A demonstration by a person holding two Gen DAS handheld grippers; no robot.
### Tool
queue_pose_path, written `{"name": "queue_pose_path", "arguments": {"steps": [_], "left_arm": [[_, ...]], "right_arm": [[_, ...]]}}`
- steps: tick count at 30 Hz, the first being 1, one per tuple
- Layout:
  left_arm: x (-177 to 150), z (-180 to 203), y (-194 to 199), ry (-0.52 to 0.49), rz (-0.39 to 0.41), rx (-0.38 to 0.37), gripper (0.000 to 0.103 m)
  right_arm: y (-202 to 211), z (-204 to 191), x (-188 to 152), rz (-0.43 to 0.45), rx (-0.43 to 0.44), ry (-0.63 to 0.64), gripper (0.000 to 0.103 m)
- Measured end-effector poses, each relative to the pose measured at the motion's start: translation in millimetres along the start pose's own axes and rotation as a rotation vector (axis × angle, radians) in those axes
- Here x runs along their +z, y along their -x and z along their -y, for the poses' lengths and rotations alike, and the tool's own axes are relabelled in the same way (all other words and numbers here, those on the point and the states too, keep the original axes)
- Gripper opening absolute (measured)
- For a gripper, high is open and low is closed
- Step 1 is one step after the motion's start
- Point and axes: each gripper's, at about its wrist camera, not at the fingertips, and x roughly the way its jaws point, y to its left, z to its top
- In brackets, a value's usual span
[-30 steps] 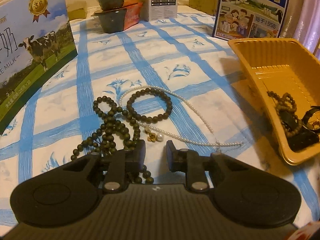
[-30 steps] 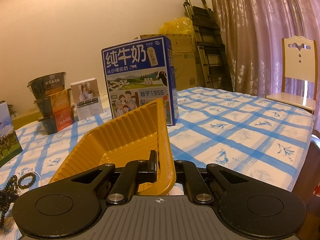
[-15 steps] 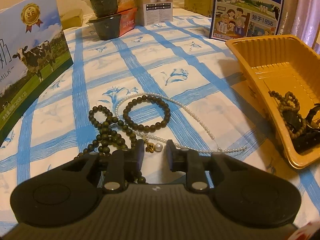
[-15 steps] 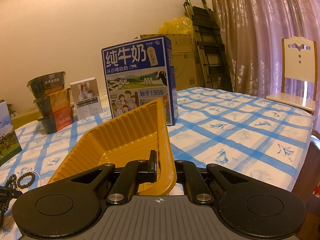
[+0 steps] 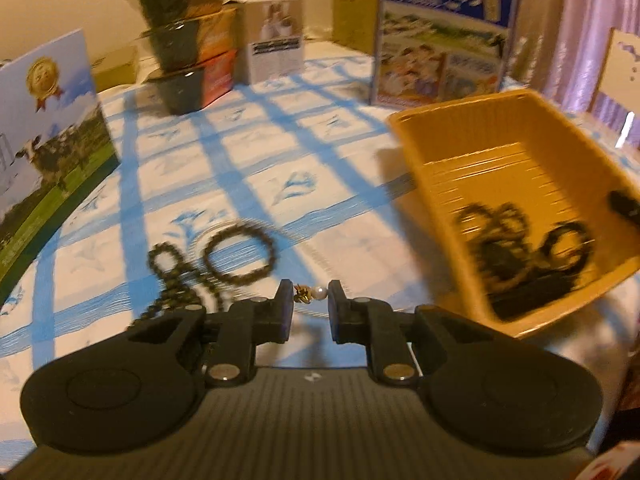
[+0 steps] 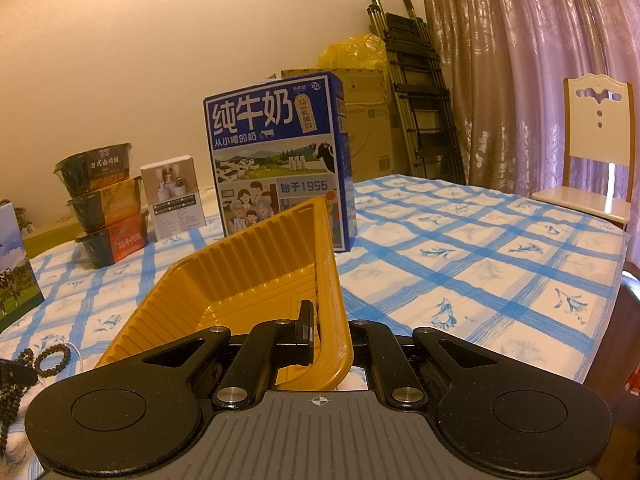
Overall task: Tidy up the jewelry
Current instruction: 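Lower the dark bead bracelet into the orange tray and open the left tool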
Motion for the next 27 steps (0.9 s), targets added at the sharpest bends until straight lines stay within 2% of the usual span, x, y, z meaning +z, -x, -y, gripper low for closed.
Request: {"name": "queue_pose_path", "arguments": {"steps": [10,19,27], "left_arm": [[24.3,57.4,21.6,0.009,0.042,-0.196,0.016],[34.1,92.5,5.5,-0.012,0.035,-0.275,0.016],[38.4,105.4,-12.1,-0.021,0.018,-0.290,0.016]], "right_arm": [[0.1,-4.9,-0.7,0.009,-0.017,0.036,0.007],[0.7,-5.7,-0.9,0.008,-0.016,0.035,0.007],[0.7,-6.3,-1.1,0.007,-0.017,0.035,0.007]]}}
